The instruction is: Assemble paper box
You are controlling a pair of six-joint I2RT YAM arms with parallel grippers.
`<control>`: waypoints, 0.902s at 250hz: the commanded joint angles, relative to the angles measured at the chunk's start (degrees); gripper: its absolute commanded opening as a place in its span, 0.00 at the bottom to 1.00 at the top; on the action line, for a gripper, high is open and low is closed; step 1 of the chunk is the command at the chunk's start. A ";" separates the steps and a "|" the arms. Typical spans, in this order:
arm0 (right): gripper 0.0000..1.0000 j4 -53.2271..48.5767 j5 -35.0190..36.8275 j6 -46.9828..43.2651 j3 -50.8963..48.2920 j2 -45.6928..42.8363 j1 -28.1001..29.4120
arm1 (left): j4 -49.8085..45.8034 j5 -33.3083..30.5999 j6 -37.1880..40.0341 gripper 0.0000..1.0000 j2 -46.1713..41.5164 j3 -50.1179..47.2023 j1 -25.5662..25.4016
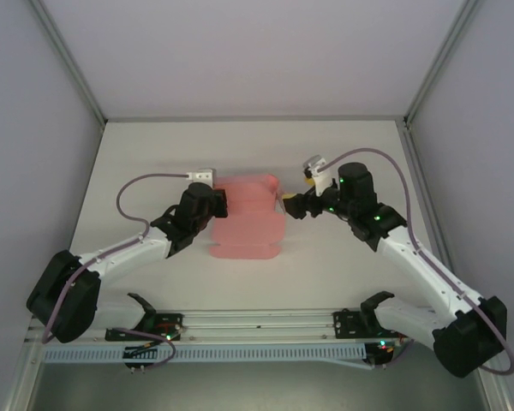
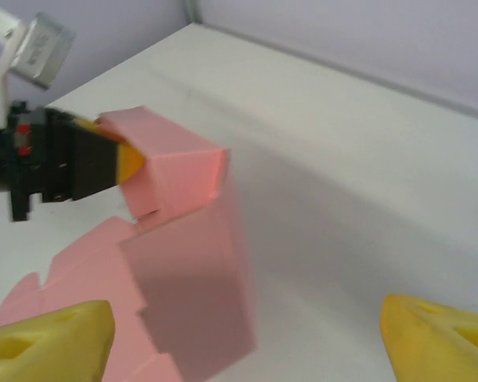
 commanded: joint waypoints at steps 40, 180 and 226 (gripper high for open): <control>0.77 -1.15 -11.97 -1.39 0.74 5.20 -6.02 | 1.23 0.95 1.60 0.00 0.14 1.38 -0.21; 0.58 -3.03 -20.87 -6.52 9.93 22.07 -0.31 | 1.04 2.21 2.35 0.00 1.01 2.70 -0.24; 0.54 1.17 -10.32 -3.34 9.72 22.65 3.73 | 0.47 2.11 2.22 0.00 1.31 3.35 -0.30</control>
